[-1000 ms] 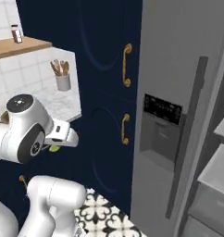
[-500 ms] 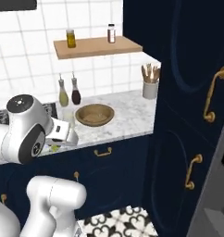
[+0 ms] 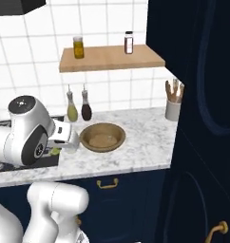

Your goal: Grab a lemon wedge from the fridge and one ice cube from the ice bowl, and put them in the glass of lemonade.

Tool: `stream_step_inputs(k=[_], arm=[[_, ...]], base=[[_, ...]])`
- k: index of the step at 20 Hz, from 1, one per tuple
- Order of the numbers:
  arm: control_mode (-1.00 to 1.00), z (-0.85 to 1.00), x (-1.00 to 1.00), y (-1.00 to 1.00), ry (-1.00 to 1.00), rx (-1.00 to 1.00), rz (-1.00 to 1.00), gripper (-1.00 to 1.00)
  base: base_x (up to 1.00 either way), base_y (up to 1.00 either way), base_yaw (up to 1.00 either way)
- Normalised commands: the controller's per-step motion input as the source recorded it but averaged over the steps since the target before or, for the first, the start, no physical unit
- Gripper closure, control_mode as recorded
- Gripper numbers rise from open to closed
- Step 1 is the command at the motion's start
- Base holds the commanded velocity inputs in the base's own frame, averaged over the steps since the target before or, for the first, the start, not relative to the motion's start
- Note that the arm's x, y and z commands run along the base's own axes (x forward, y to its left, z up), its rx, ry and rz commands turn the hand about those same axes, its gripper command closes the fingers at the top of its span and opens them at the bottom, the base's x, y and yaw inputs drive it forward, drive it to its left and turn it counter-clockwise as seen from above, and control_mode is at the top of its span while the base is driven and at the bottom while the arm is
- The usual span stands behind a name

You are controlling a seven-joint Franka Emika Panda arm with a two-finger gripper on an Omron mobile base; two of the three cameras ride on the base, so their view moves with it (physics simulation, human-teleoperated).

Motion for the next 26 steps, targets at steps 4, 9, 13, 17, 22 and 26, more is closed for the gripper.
stream_step_inputs(k=[4,9,13,17,22,26], arm=[[1.00,0.00,0.00,0.00,0.00,0.00,0.00,1.00],[1.00,0.00,0.00,0.00,0.00,0.00,0.00,1.00],[1.00,0.00,0.00,0.00,0.00,0.00,0.00,1.00],[1.00,0.00,0.00,0.00,0.00,0.00,0.00,1.00],[1.00,0.00,0.00,0.00,0.00,0.00,0.00,1.00],[-1.00,0.00,0.41,0.02,0.03,0.00,0.00,1.00]], base=[[0.03,0.11,0.52],[0.73,-0.44,0.40],[0.81,-0.32,0.16],[0.01,-0.06,0.04],[0.00,0.00,0.00],[0.00,0.01,0.00]])
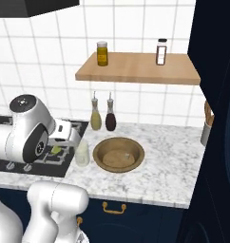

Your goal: Grab a lemon wedge from the fridge and one ice cube from the ice bowl, and put them in the glass of lemonade.

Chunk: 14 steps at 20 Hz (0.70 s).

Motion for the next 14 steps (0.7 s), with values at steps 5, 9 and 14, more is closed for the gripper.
stream_step_inputs(k=[5,9,14], arm=[[-1.00,0.00,0.95,0.00,0.16,0.00,0.00,1.00],[-1.00,-0.01,0.46,0.00,0.15,0.00,0.00,1.00],[-1.00,-0.22,0.11,0.00,0.14,0.00,0.00,1.00]], base=[[0.00,0.00,0.00],[0.00,0.00,0.00],[0.00,0.00,0.00]])
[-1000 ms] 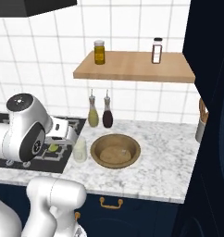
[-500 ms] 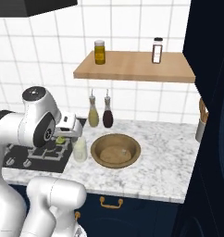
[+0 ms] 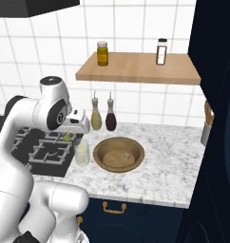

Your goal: Grab a lemon wedge from the fridge and one ice cube from the ice bowl, and put them in the glass of lemonade.

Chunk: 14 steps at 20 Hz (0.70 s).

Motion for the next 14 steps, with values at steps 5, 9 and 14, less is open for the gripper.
stream_step_inputs(k=[5,9,14], arm=[[-1.00,-0.15,0.00,0.00,0.09,0.00,0.00,1.00],[-1.00,-0.04,0.00,0.00,0.06,0.00,0.00,1.00],[-1.00,0.00,0.11,0.00,0.05,0.00,0.00,1.00]], base=[[0.00,0.00,0.00],[0.00,0.00,0.00],[0.00,0.00,0.00]])
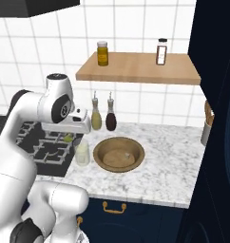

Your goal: Grab a lemon wedge from the fridge and one ice cube from the ice bowl, and put them in the glass of lemonade.

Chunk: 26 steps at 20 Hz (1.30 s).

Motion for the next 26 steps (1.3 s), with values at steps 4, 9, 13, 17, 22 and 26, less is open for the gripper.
stream_step_inputs(k=[4,9,13,17,22,26], arm=[[-1.00,0.00,0.53,0.00,0.00,0.00,0.00,1.00],[-1.00,0.00,0.56,-0.06,0.00,0.00,0.00,1.00],[-1.00,-0.06,0.31,-0.02,0.00,0.00,0.00,1.00],[-1.00,-0.29,0.24,0.00,0.00,0.00,0.00,1.00],[-1.00,-0.34,0.18,0.00,0.00,0.00,0.00,1.00],[-1.00,-0.02,0.15,0.00,0.00,0.00,0.01,1.00]], base=[[0.00,0.00,0.00],[0.00,0.00,0.00],[0.00,0.00,0.00],[0.00,0.00,0.00],[0.00,0.00,0.00],[0.00,0.00,0.00]])
